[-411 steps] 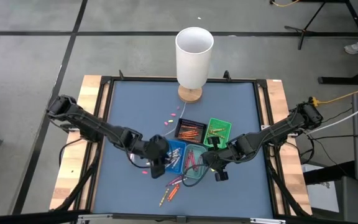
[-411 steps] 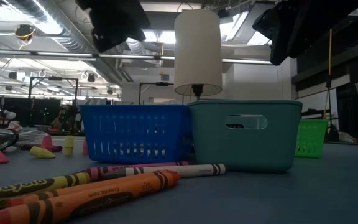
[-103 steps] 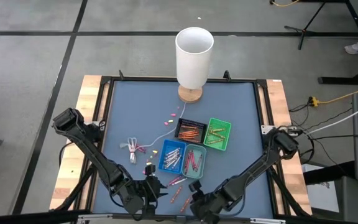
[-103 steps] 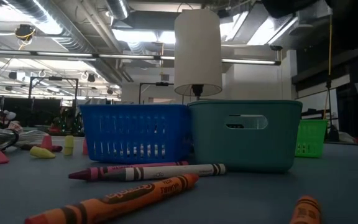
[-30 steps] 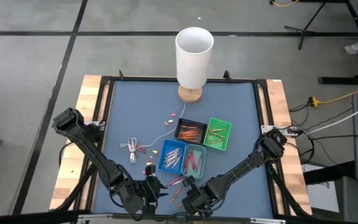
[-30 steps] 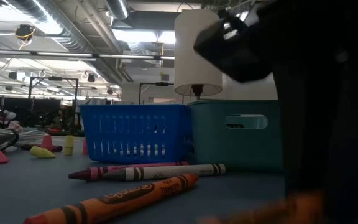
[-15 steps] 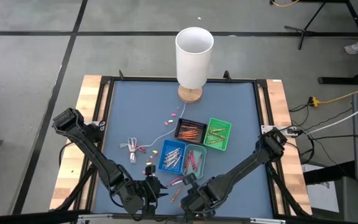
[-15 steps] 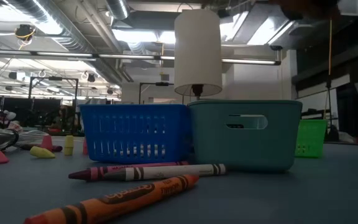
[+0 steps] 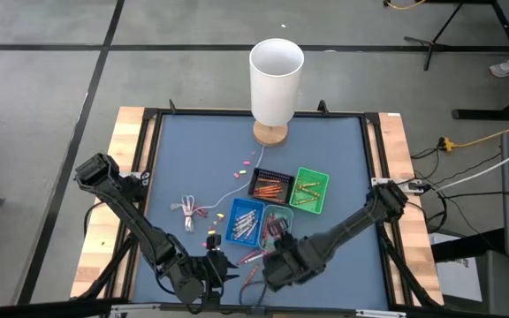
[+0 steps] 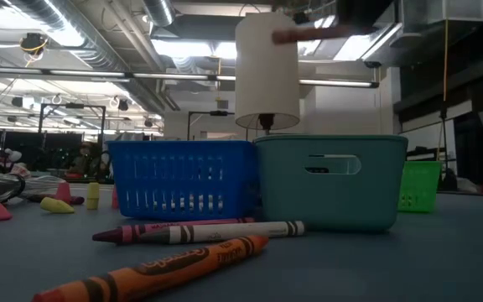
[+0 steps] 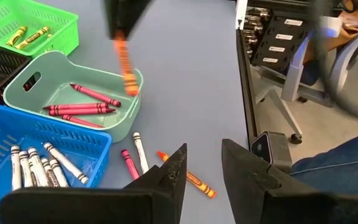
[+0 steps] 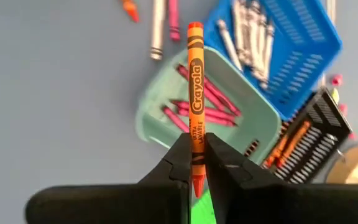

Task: Sort crayons
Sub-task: Put the orange crayon into the black bin

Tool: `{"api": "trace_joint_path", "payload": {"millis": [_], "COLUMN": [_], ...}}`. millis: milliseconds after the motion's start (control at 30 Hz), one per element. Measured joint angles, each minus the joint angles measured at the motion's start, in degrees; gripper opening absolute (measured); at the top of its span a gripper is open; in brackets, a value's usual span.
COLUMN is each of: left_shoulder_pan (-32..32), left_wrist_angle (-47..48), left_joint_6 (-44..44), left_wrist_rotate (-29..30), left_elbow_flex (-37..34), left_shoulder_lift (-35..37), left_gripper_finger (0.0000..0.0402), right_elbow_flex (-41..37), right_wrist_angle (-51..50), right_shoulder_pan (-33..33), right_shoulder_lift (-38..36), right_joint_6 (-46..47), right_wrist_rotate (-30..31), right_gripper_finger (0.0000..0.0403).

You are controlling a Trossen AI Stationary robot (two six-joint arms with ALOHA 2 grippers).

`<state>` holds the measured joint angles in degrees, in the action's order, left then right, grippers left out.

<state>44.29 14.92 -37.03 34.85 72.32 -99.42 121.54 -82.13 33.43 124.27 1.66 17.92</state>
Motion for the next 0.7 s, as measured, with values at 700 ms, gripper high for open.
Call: {"api": "trace_joint_path", "payload": {"millis": [700], "left_shoulder_pan": [-0.01], "left_wrist_angle": [0.0], "left_joint_6": [0.02], "left_wrist_rotate": [0.02], "left_elbow_flex": [0.01], "left_shoulder_lift": [0.01], "left_gripper_finger": [0.0086], "right_elbow_flex": [0.0], "right_wrist_angle": [-3.68], "right_shoulder_pan": [-20.67], "right_shoulder_lift": [-0.06], "right_joint_6": [1.52], "right_wrist_rotate": [4.49], "right_gripper_finger": [0.0027]}}
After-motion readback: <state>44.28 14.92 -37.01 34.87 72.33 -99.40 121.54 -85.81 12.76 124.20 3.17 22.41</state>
